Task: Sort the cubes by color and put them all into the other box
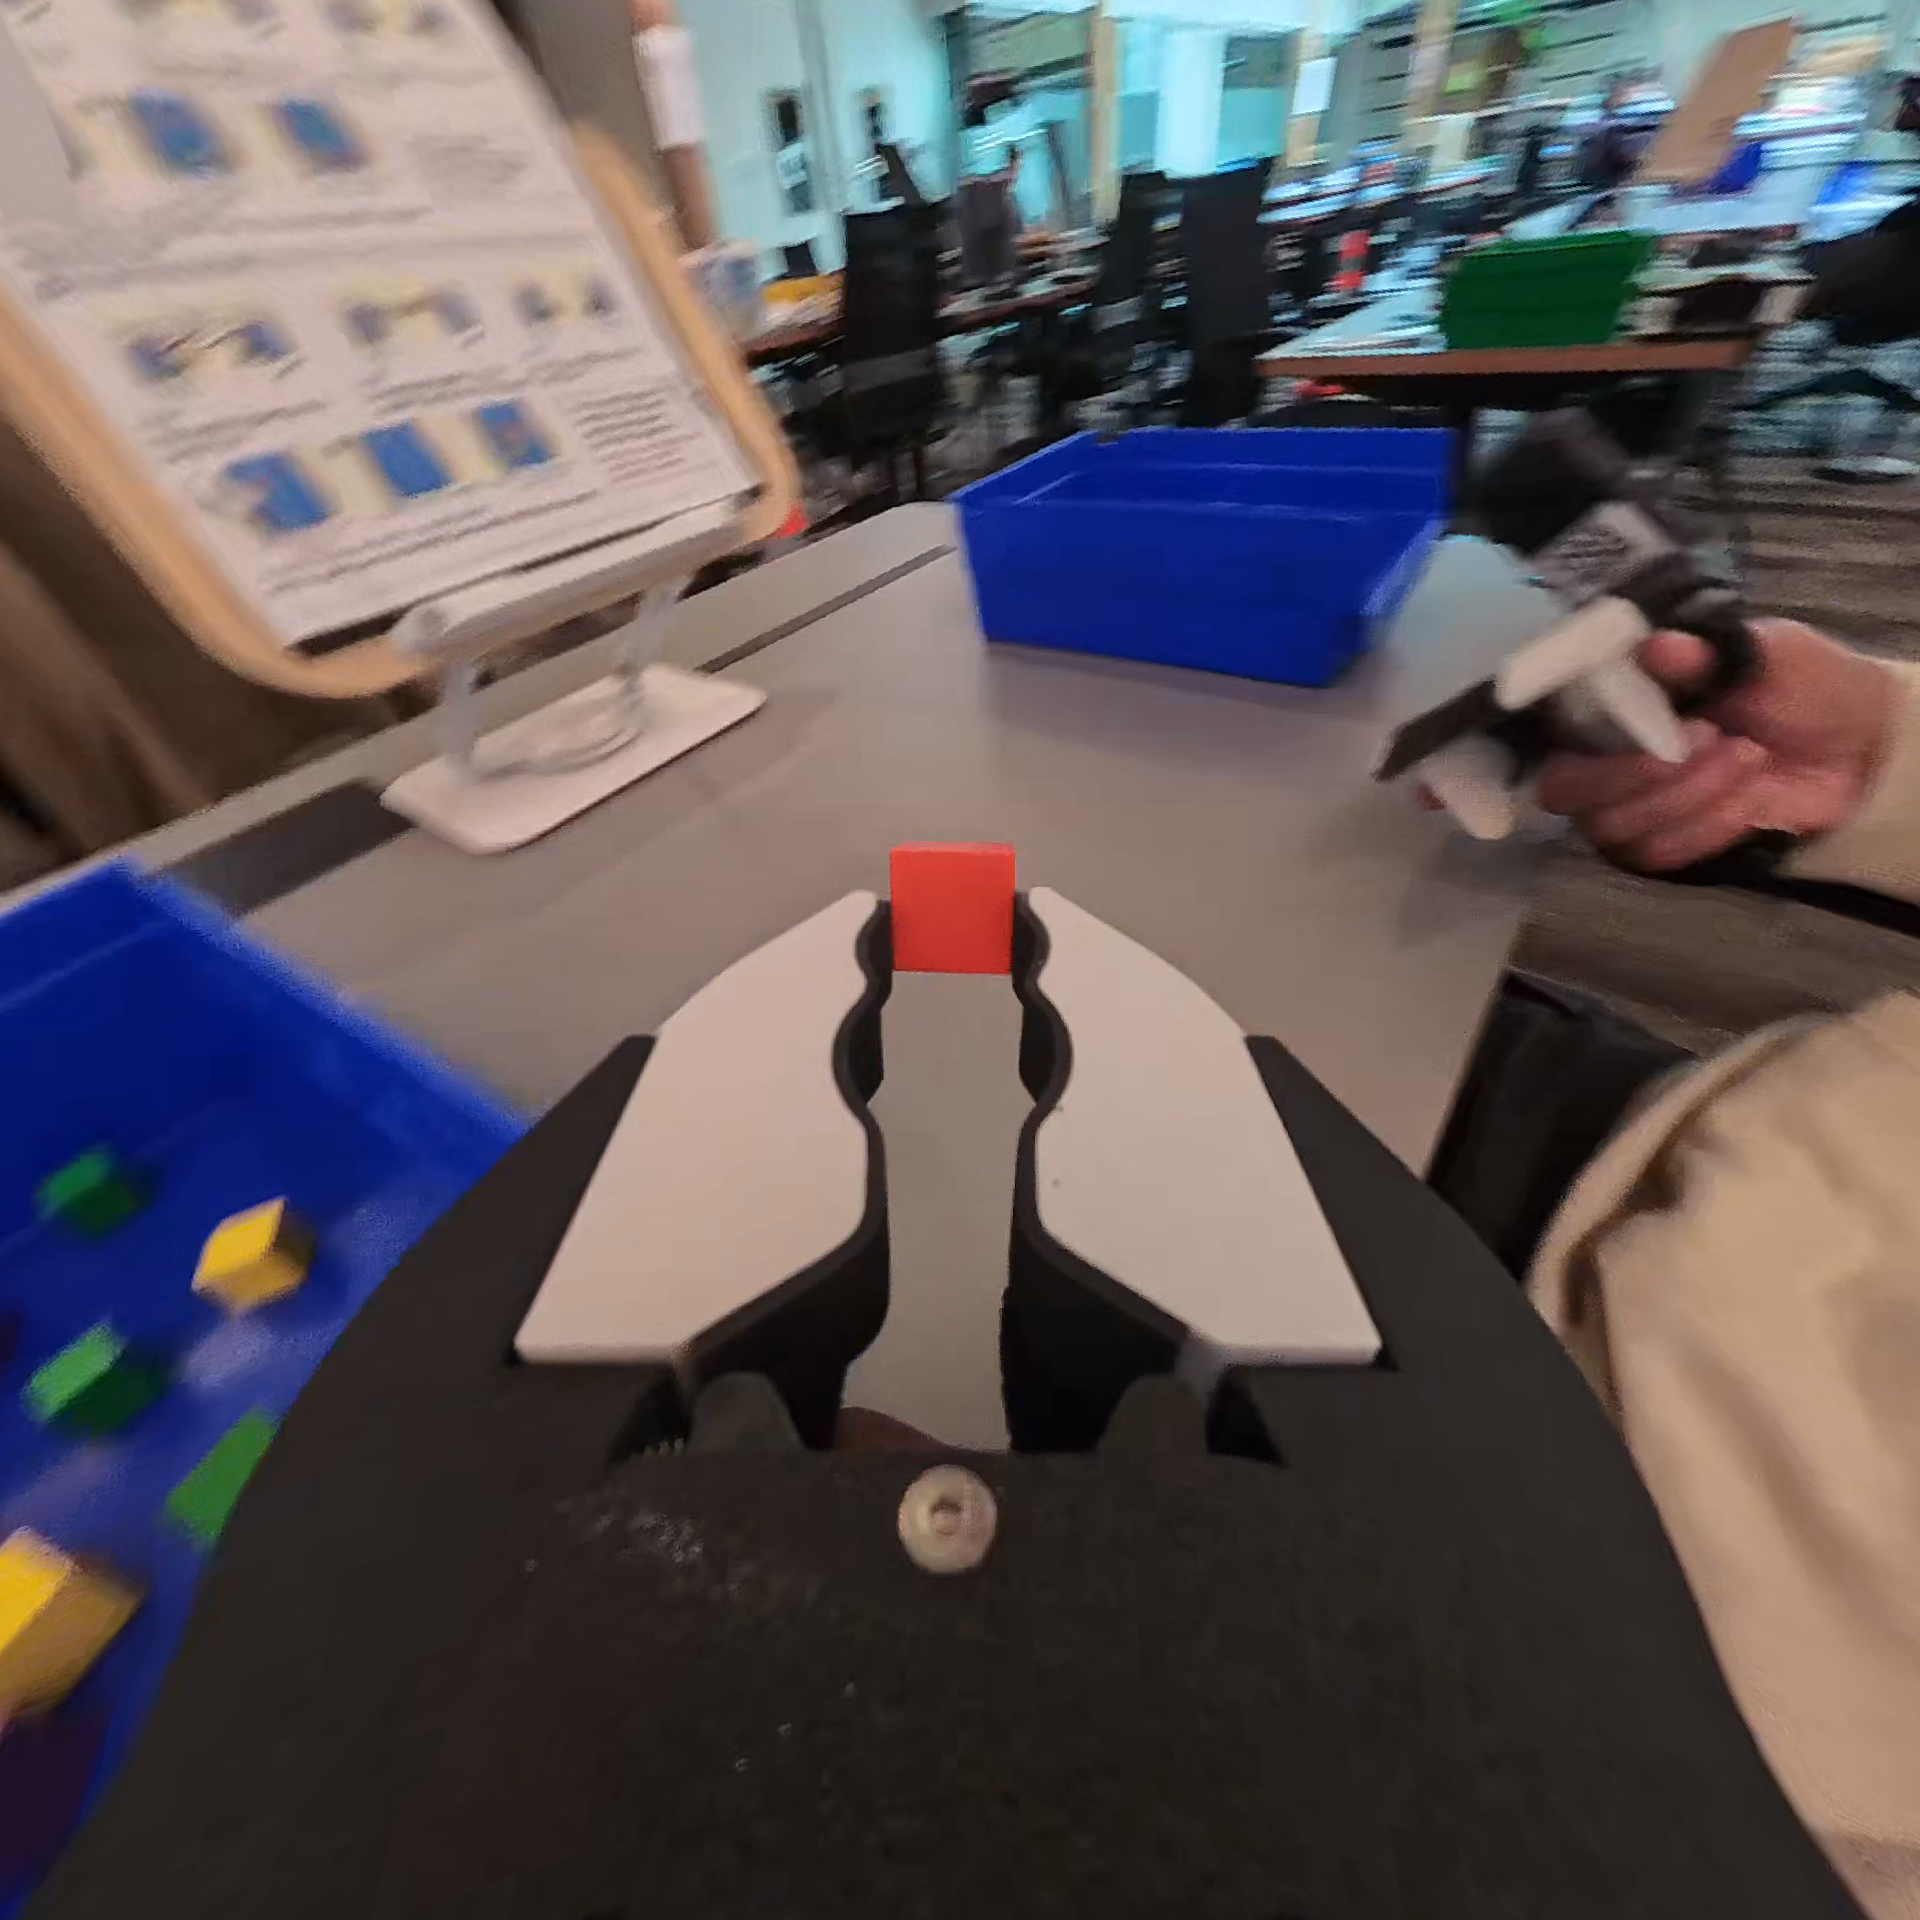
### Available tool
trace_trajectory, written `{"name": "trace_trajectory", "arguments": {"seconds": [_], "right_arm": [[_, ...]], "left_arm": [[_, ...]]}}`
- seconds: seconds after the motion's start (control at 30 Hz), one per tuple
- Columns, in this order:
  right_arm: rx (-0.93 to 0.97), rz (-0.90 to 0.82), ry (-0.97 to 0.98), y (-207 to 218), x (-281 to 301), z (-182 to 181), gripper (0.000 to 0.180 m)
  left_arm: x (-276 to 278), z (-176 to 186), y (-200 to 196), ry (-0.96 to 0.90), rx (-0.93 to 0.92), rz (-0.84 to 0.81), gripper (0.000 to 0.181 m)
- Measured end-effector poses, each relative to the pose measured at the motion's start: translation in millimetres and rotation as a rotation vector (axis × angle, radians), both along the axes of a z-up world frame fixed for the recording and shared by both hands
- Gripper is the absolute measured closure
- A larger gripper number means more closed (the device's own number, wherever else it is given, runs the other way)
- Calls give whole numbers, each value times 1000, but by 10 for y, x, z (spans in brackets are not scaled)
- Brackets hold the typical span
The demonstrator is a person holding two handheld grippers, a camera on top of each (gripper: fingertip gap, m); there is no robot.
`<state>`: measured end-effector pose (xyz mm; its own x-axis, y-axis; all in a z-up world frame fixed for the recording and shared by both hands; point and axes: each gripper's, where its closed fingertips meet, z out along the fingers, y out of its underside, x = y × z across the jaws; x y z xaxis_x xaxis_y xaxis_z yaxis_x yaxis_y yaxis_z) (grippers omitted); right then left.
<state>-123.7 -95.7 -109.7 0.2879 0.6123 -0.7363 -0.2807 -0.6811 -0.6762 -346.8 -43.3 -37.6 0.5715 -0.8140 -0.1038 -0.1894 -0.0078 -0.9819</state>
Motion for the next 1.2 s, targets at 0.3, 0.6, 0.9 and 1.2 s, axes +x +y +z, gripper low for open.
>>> {"name": "trace_trajectory", "arguments": {"seconds": [0.3, 0.6, 0.9, 1.2], "right_arm": [[-252, 560, 505, -240, -966, 775, 127], [-167, 510, 533, -121, -819, 745, 156], [45, 199, 219, -93, -245, 483, 157], [372, -356, -369, 83, 962, 340, 157]], "left_arm": [[1192, 109, -609, 148, 246, -446, 159], [1607, -106, -625, 216, 207, -504, 159], [1359, -143, -740, 18, -33, -288, 126], [822, -529, -703, -166, -150, 57, 136]]}}
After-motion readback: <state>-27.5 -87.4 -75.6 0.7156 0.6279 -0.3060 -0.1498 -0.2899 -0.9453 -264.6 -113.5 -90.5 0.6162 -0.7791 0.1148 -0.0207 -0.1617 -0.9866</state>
